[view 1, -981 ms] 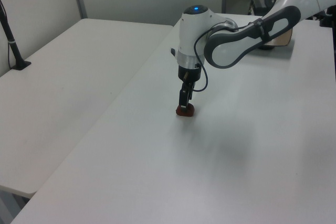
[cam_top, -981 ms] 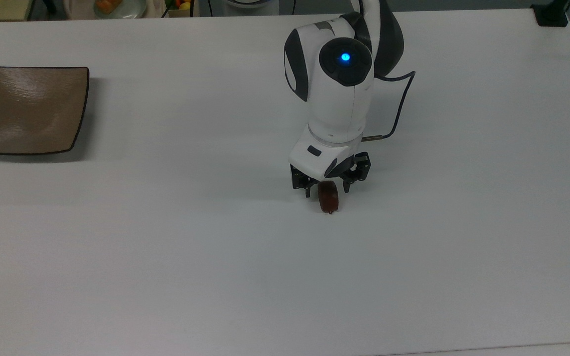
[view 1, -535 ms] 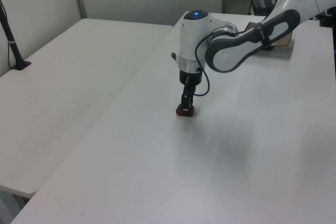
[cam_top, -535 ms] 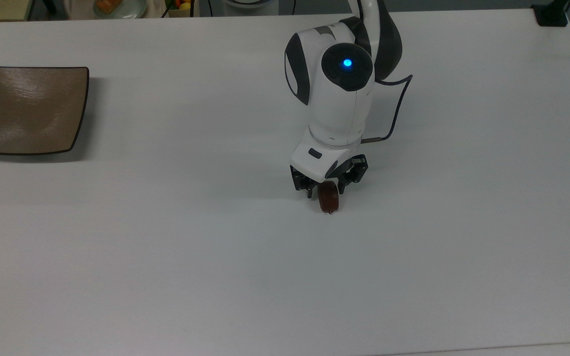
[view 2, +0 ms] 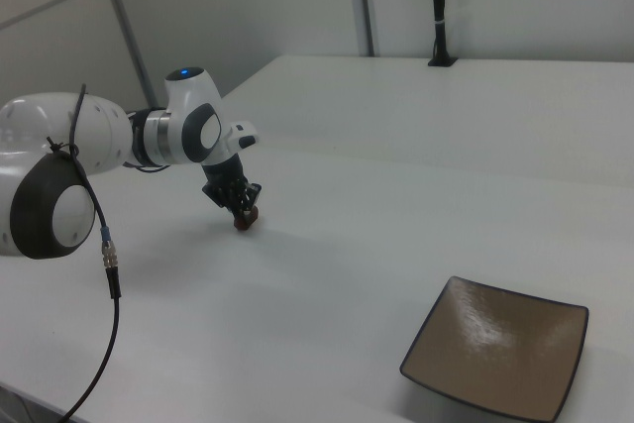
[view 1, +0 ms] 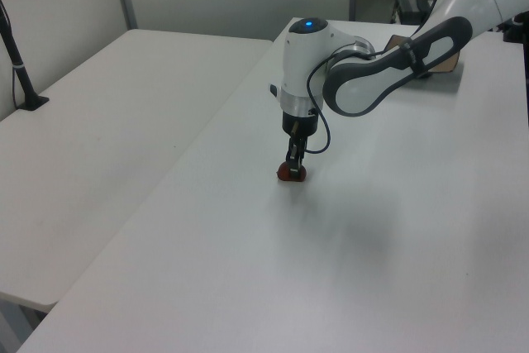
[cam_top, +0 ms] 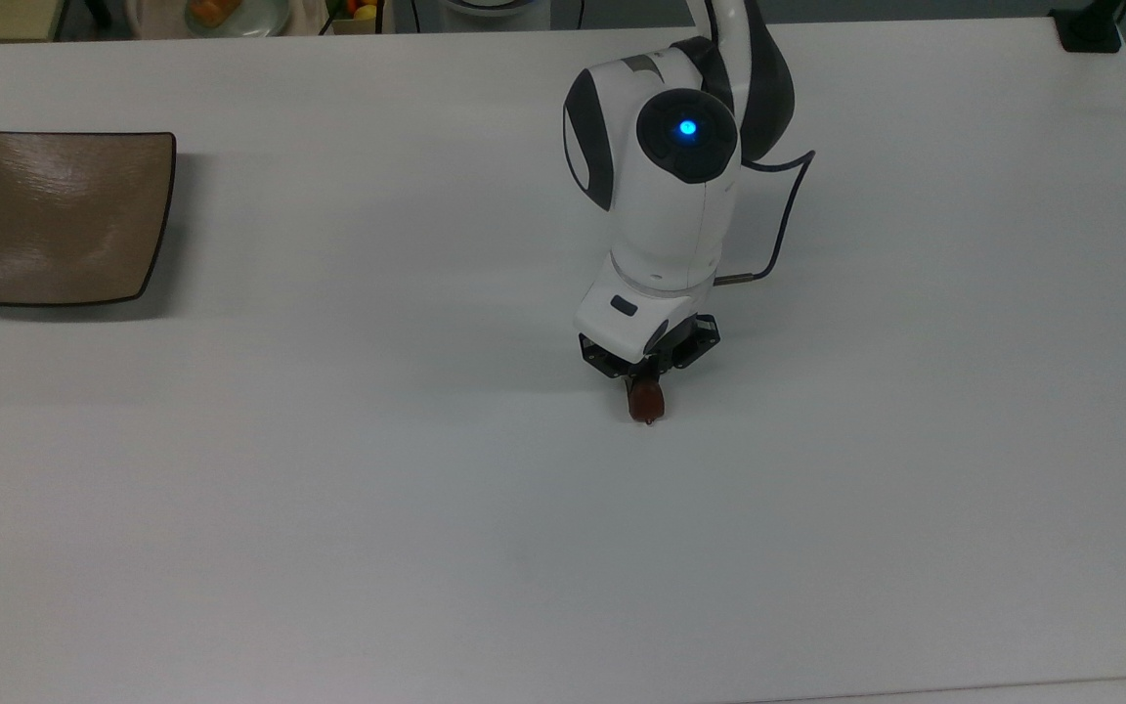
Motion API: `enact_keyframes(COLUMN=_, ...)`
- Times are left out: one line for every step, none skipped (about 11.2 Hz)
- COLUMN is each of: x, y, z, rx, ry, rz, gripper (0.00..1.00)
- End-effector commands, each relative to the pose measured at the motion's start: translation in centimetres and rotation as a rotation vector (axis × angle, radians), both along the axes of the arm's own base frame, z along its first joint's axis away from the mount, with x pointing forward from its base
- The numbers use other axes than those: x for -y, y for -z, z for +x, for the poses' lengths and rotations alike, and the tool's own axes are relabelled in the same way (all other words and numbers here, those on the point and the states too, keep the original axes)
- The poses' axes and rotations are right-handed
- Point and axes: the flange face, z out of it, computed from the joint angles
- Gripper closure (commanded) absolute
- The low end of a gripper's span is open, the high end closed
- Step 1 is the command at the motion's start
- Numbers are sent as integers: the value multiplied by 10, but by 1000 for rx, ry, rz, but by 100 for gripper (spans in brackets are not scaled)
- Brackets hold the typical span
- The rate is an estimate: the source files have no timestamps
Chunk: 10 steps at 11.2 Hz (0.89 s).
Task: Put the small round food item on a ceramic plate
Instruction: 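Lower the gripper around the food item and close on it, then lift the held food item and carry it over the square plate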
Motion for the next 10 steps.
enact_keyframes(x=-3, y=1, z=-4, rx=25, ry=-6, rz=-7, gripper=100)
enact_keyframes(x=-3, y=-2, z=-4, rx=28, ry=-9, rz=-7, gripper=100)
enact_keyframes(x=-3, y=-9, z=-4, rx=30, ry=-6, rz=-4, gripper=100)
enact_keyframes(x=-3, y=-23, z=-4, rx=42, ry=5, rz=4, gripper=100)
enact_keyframes(x=1, y=-45, z=-5, rx=63, ry=15, rz=17, gripper=100)
enact_keyframes(x=7, y=-64, z=-10, rx=50, ry=22, rz=10, gripper=100)
enact_keyframes(x=19, y=-88, z=-14, rx=37, ry=38, rz=0, gripper=100)
enact_keyframes(x=30, y=-115, z=-20, rx=24, ry=57, rz=3, gripper=100)
enact_keyframes(x=45, y=-148, z=-28, rx=15, ry=78, rz=23, gripper=100)
enact_keyframes(x=66, y=-177, z=-37, rx=2, ry=69, rz=37, gripper=100)
